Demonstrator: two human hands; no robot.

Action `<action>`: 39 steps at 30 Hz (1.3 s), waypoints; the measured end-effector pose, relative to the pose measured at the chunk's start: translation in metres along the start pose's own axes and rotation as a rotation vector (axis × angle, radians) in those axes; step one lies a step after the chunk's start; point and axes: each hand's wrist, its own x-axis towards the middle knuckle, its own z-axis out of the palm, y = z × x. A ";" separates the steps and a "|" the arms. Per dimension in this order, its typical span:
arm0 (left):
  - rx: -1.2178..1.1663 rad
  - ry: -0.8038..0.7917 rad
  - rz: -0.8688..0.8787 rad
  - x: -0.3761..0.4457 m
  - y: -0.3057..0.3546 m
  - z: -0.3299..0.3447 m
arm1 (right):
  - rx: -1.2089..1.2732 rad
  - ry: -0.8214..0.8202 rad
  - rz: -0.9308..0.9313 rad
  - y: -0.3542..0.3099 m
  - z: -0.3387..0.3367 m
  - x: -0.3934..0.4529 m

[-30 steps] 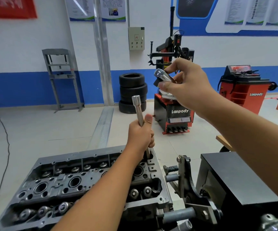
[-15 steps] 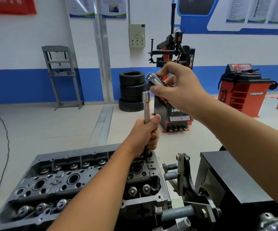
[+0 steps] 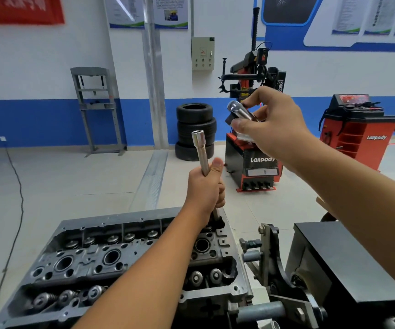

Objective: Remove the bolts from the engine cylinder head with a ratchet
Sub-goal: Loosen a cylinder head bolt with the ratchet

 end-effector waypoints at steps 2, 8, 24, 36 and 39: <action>0.014 -0.005 -0.026 0.001 -0.003 0.003 | 0.012 0.009 0.010 0.000 -0.001 0.000; 0.130 -0.048 -0.042 0.001 -0.004 0.001 | 0.011 -0.003 0.006 -0.005 0.005 -0.005; -0.007 -0.099 0.038 -0.004 -0.007 0.003 | -0.005 -0.013 0.033 -0.001 0.008 -0.007; -0.169 -0.040 0.025 -0.008 -0.006 -0.012 | -0.008 -0.018 0.023 -0.002 0.010 -0.008; -0.128 -0.037 0.051 -0.009 -0.007 -0.008 | 0.007 -0.011 0.021 -0.002 0.012 -0.008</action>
